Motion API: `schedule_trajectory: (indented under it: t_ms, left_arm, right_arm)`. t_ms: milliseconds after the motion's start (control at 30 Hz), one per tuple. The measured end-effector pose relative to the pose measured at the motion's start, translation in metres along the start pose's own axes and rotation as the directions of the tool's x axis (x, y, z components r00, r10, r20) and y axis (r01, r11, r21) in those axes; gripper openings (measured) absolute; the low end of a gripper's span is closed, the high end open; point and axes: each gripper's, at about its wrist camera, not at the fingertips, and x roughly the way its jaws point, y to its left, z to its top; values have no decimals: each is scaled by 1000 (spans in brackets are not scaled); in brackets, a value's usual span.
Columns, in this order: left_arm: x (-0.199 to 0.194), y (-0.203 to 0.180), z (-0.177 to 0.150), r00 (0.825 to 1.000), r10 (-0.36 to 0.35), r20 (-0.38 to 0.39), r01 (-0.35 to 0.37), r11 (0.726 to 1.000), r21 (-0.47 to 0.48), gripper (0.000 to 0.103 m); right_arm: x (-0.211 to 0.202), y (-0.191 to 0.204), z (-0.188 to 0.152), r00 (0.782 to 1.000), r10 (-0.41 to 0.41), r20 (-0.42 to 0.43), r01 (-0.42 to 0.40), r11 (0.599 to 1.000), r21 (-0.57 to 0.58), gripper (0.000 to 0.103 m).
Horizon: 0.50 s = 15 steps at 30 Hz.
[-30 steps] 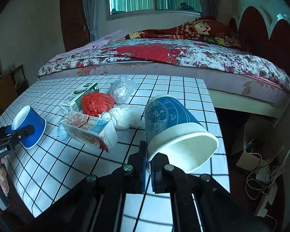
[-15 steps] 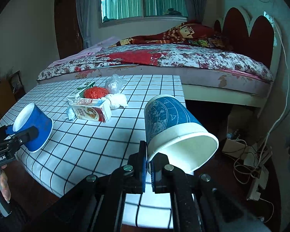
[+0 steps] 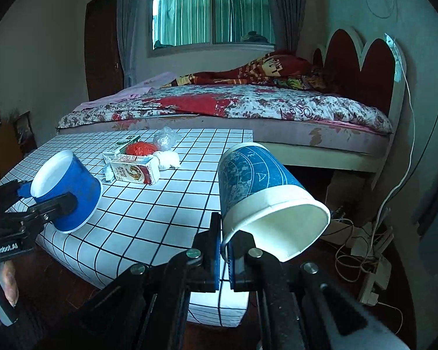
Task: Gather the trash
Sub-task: 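Lift both cups off the table toward the bin, then carry both cups over the black bin and open both tools to drop them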
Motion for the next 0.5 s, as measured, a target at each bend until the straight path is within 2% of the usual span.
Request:
schedule_trajectory:
  t_ms: [300,500]
  left_arm:
    - [13,-57,-3,995,-99,-14,100,993,65,75]
    - [20,-99,-10,984,-176,-43,179,977,113,75]
  right_arm:
    - [-18,-46,-35,997,-59,-51,61,997,37,4]
    - [-29,-77,-62,987,-124,-103,129,991,35,4]
